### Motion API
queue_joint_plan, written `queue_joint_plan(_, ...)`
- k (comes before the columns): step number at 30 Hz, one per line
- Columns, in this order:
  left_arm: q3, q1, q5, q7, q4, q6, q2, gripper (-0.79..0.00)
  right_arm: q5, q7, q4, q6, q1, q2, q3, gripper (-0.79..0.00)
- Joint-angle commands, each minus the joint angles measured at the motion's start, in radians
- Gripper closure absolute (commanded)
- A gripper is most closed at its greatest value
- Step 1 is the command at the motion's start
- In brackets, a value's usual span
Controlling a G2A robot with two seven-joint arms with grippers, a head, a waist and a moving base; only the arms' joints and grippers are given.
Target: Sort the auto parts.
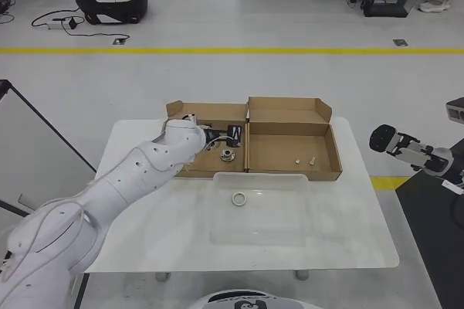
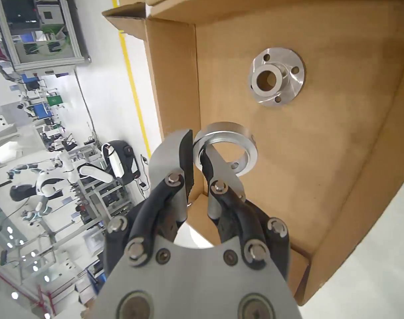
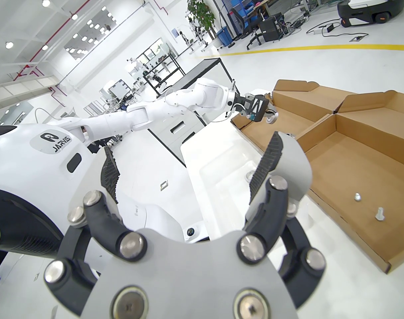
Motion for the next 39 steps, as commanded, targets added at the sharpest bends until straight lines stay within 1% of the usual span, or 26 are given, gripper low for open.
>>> queue_joint_plan(1, 0.011, -0.003, 0.015, 0.005, 0.04, -0.006, -0.017, 0.0, 0.0, 0.0, 0.0, 0.0, 0.0, 0.0, 0.0, -0.785)
queue_joint_plan(7, 0.039, -0.002, 0.052, 0.028, 0.126, -0.018, -0.062, 0.0, 0.0, 0.0, 0.0, 0.0, 0.0, 0.0, 0.0, -0.785)
queue_joint_plan(12, 0.045, -0.003, 0.073, 0.047, 0.191, -0.021, -0.091, 0.0, 0.0, 0.0, 0.0, 0.0, 0.0, 0.0, 0.0, -0.785)
queue_joint_plan(17, 0.042, -0.002, 0.088, 0.074, 0.237, -0.016, -0.112, 0.0, 0.0, 0.0, 0.0, 0.0, 0.0, 0.0, 0.0, -0.785)
queue_joint_plan(25, 0.035, 0.01, 0.107, 0.099, 0.281, -0.018, -0.136, 0.0, 0.0, 0.0, 0.0, 0.0, 0.0, 0.0, 0.0, -0.785)
queue_joint_plan(26, 0.034, 0.01, 0.109, 0.102, 0.284, -0.021, -0.138, -0.031, 0.0, 0.0, 0.0, 0.0, 0.0, 0.0, 0.0, -0.785)
queue_joint_plan(27, 0.032, 0.011, 0.11, 0.103, 0.288, -0.022, -0.14, -0.154, 0.0, 0.0, 0.0, 0.0, 0.0, 0.0, 0.0, -0.785)
queue_joint_plan(29, 0.029, 0.01, 0.117, 0.107, 0.295, -0.027, -0.145, -0.351, 0.0, 0.0, 0.0, 0.0, 0.0, 0.0, 0.0, -0.785)
queue_joint_plan(30, 0.027, 0.011, 0.118, 0.108, 0.299, -0.025, -0.146, -0.52, 0.0, 0.0, 0.0, 0.0, 0.0, 0.0, 0.0, -0.785)
queue_joint_plan(32, 0.017, 0.009, 0.116, 0.117, 0.306, -0.018, -0.149, -0.785, 0.0, 0.0, 0.0, 0.0, 0.0, 0.0, 0.0, -0.785)
queue_joint_plan(39, -0.013, -0.005, 0.135, 0.133, 0.303, -0.011, -0.149, -0.785, 0.0, 0.0, 0.0, 0.0, 0.0, 0.0, 0.0, -0.785)
